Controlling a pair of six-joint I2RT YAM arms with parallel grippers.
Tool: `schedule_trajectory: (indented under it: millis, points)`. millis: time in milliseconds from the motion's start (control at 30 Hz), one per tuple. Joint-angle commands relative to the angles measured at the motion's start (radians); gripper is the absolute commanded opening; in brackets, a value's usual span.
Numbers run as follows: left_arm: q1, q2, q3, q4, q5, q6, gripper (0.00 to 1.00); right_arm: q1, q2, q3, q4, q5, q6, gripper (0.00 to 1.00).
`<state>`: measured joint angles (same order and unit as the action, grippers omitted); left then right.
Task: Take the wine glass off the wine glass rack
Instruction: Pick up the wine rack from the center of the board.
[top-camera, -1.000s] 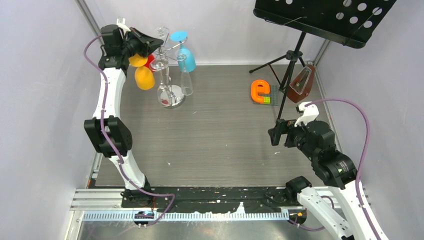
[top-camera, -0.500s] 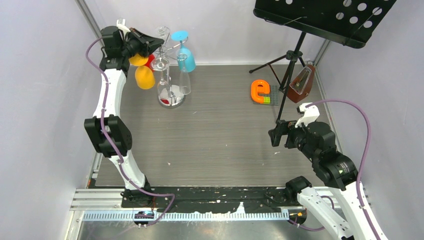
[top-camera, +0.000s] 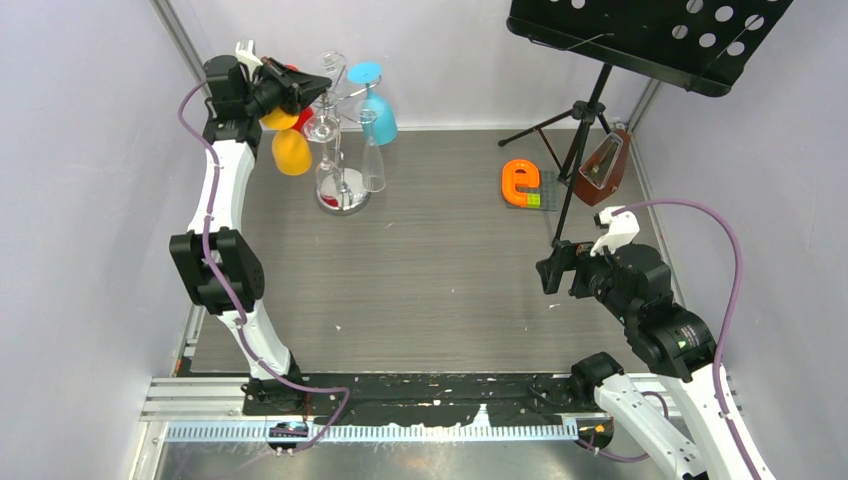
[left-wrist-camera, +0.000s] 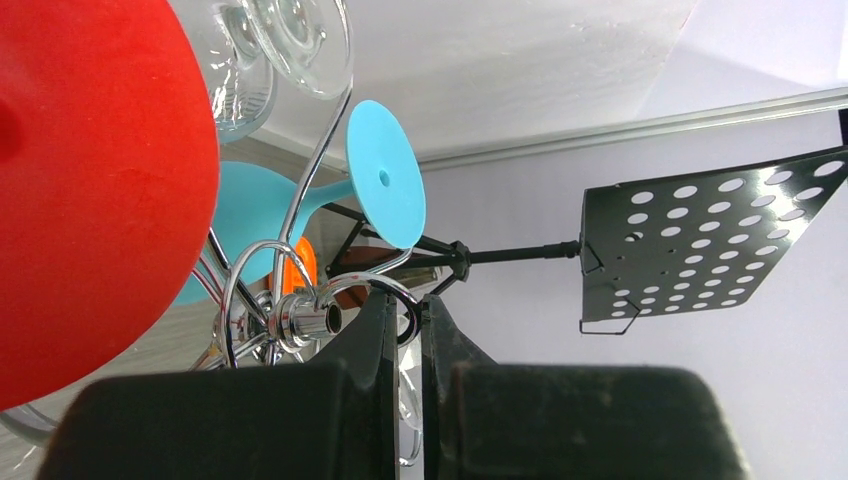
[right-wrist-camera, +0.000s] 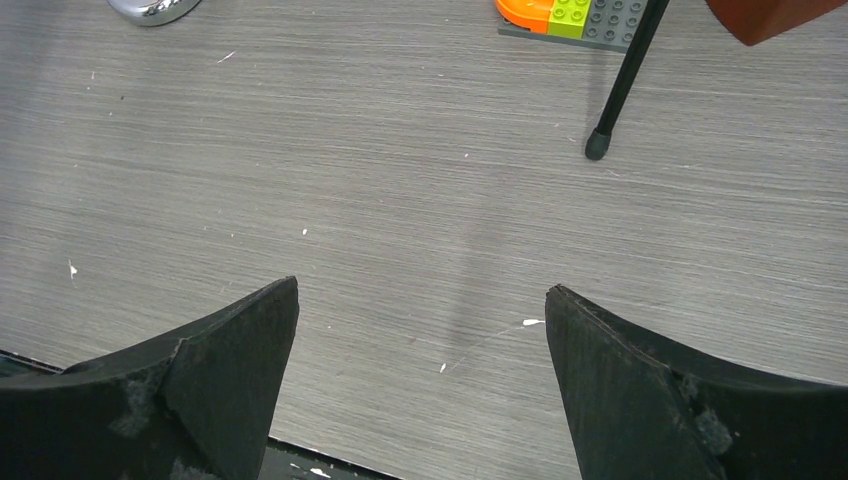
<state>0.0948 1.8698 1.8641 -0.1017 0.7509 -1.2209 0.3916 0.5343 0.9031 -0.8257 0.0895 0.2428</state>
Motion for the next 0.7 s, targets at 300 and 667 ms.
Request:
schedule_trajectory:
  millis: [300, 667]
  points:
    - [-0.003, -0.089, 0.073, 0.287, 0.120, -0.134, 0.00, 0.003, -0.010, 0.030, 0.013, -0.029, 0.031, 1.00]
    - [-0.002, -0.102, 0.085, 0.314, 0.123, -0.165, 0.00, 0.004, -0.016, 0.035, 0.010, -0.032, 0.033, 1.00]
